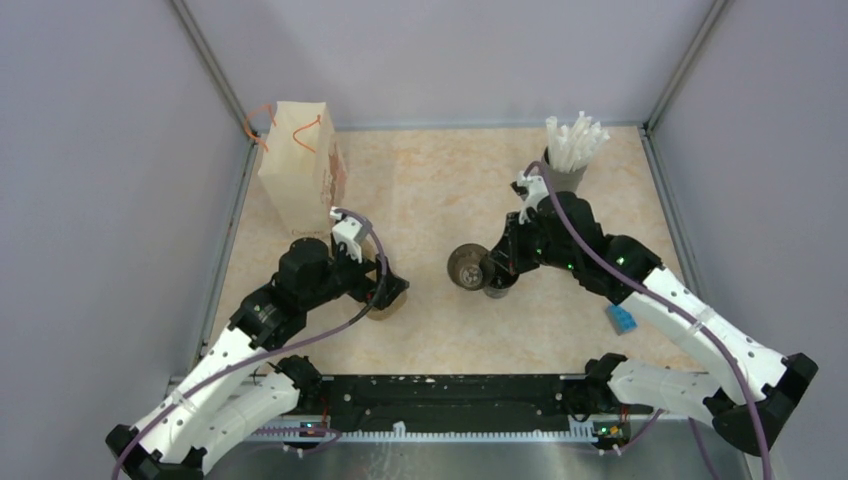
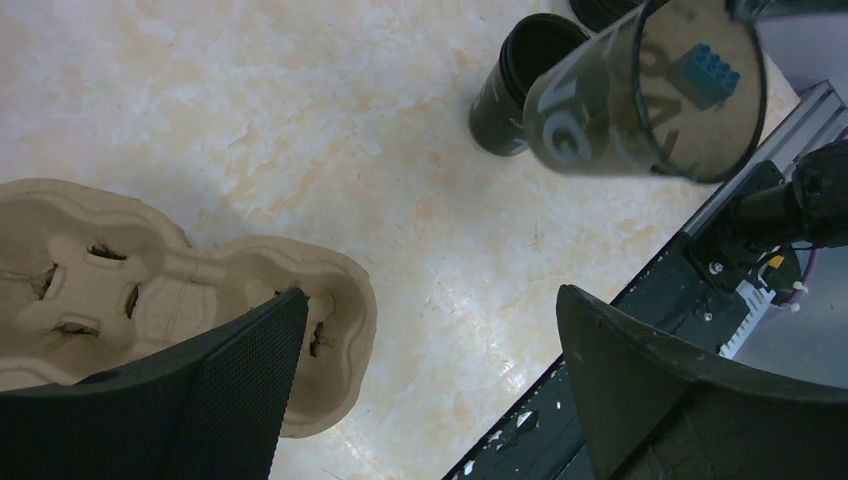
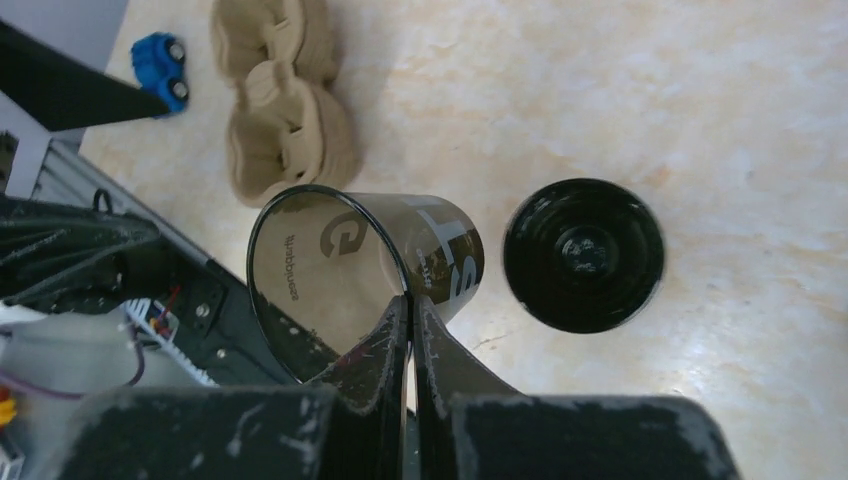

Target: Pack the takeout coffee

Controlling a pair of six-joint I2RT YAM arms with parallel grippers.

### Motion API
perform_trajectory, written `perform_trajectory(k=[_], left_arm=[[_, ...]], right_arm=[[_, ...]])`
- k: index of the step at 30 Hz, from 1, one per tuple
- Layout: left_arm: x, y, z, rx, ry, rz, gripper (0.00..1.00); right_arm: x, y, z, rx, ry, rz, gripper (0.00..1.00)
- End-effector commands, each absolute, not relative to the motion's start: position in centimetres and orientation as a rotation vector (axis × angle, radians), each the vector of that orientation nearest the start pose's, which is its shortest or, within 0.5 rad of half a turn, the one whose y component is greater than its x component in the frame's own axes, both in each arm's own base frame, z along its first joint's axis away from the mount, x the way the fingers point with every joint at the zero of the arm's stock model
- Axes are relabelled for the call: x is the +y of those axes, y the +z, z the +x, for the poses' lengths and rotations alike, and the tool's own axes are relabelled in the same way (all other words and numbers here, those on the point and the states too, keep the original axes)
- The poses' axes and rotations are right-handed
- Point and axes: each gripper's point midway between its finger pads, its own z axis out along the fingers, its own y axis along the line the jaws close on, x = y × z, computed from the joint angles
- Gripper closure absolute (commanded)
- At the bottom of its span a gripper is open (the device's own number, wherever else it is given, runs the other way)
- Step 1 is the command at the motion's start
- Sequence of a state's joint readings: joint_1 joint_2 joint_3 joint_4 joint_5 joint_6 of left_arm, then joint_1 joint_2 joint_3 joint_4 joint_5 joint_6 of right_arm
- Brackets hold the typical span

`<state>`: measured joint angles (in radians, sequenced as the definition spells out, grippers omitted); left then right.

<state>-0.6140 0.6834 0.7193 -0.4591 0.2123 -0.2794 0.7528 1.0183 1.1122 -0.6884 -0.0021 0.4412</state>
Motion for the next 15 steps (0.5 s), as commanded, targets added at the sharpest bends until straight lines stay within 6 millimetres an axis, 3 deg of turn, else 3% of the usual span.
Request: perform_trajectory(k=[1, 5, 15], left_arm=[[-19.2, 24.4, 19.1, 1.938, -0.79, 0.47, 0.01], [-18.4, 23.4, 19.2, 1.945, -0.736, 0.471, 0.01], [-18.0, 23.3, 18.3, 1.888, -0.749, 0.486, 0.01]], right_arm=[[26.2, 24.0, 18.2, 2.24, 0.877, -0.454, 1.0], [27.2, 21.0, 16.6, 2.289, 0.851, -0.473, 1.0], [26.7, 14.8, 14.5, 2.384, 0.875, -0.427, 1.0]])
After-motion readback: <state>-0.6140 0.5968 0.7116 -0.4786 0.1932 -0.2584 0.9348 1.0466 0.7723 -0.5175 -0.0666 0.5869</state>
